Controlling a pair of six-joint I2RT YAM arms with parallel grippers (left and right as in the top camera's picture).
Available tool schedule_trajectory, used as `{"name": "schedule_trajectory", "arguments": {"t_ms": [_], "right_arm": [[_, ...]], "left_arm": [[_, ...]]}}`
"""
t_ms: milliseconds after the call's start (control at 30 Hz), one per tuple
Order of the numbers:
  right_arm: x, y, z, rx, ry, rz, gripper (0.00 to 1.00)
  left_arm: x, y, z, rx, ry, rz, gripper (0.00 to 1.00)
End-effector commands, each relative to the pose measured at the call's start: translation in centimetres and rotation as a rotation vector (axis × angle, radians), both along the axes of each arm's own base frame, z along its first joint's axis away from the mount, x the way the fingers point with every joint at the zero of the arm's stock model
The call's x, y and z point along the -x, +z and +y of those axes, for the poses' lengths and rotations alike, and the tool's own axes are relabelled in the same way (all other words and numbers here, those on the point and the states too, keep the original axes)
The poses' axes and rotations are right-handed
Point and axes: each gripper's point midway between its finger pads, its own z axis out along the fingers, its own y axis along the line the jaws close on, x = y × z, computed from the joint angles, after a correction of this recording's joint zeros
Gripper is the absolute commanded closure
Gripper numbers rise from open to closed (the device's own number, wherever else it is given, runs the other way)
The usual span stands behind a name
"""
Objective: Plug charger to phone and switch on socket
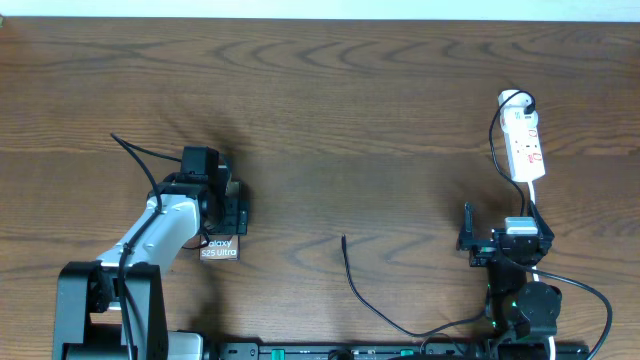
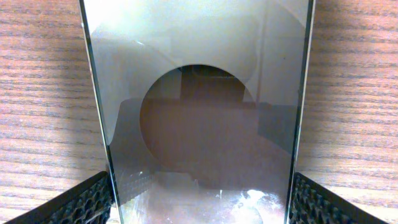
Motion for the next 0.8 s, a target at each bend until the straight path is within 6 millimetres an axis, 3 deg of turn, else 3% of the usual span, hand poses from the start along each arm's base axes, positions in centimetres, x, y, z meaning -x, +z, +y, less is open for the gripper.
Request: {"name": "schedule_trajectory", "arguments": {"t_ms": [0,200,567,700,767], "right_arm": [[0.01,-0.15,-0.24,-0.014,-0.013,0.004,0.01],[0.01,-0.17,-0.24,-0.014,-0.013,0.005,0.01],[0.01,-0.18,-0.24,-0.014,-0.013,0.005,0.01],[0.01,-0.18,-0.24,-0.014,-0.013,0.005,0.01],[0.01,-0.18,-0.24,-0.014,-0.013,0.005,0.01]], "left_arm": [[3.54,-2.91,1.42,-0.075,-0.001,0.14,0.14],[3.53,-2.91,1.42,-0.075,-0.001,0.139,0.14],[3.53,-2.91,1.42,-0.075,-0.001,0.139,0.32],[3.53,-2.91,1.42,-0.075,-0.001,0.139,0.35],[3.53,-2.91,1.42,-0.075,-0.001,0.139,0.42]]}}
